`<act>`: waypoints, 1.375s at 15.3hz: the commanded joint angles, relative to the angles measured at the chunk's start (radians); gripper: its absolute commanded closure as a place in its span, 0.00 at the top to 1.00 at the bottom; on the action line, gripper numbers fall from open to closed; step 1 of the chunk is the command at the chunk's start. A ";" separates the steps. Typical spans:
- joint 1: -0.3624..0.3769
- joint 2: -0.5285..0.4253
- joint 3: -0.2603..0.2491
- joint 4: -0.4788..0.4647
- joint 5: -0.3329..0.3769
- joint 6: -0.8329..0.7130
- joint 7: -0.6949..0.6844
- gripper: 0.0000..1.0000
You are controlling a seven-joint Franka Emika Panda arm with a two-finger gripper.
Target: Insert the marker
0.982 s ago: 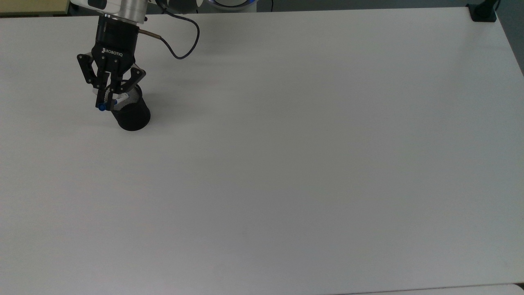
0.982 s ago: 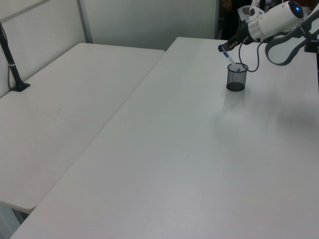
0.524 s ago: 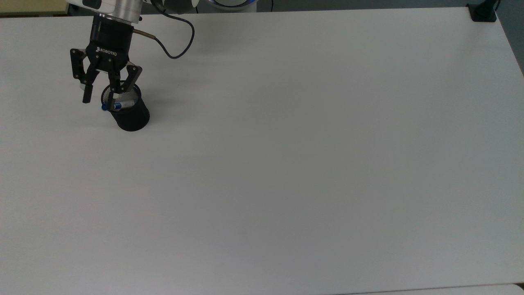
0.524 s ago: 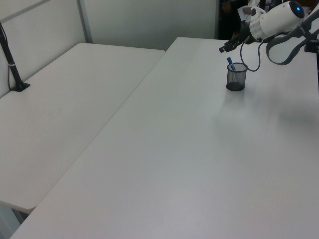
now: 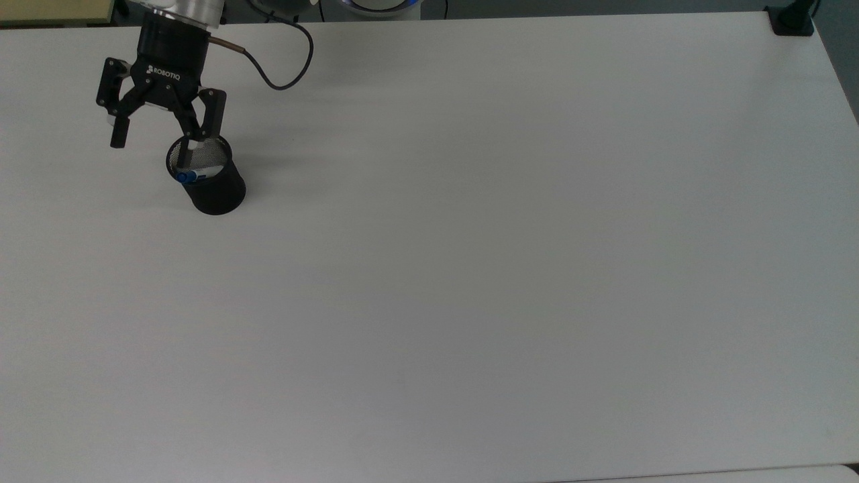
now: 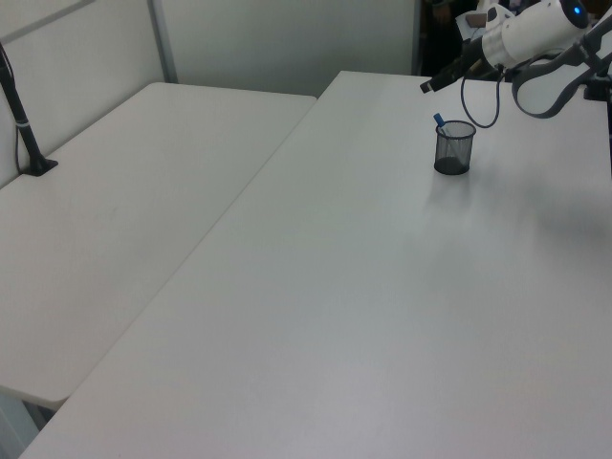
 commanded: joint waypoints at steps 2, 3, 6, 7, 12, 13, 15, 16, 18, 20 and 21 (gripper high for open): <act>0.027 -0.119 0.002 0.087 -0.013 -0.361 0.070 1.00; 0.028 -0.128 0.014 0.133 -0.011 -0.480 0.085 1.00; 0.048 -0.133 0.053 0.296 -0.008 -0.809 0.136 1.00; 0.062 -0.131 0.063 0.345 -0.008 -0.924 0.144 1.00; 0.070 -0.131 0.154 0.568 0.068 -1.456 0.152 1.00; 0.071 -0.131 0.157 0.597 0.108 -1.533 0.152 1.00; 0.080 -0.131 0.171 0.640 0.153 -1.662 0.152 1.00; 0.088 -0.131 0.174 0.649 0.162 -1.701 0.152 1.00; 0.114 -0.137 0.172 0.649 0.185 -1.733 0.147 1.00; 0.151 -0.134 0.152 0.648 0.194 -1.721 0.138 1.00; 0.160 -0.131 0.145 0.648 0.193 -1.701 0.132 1.00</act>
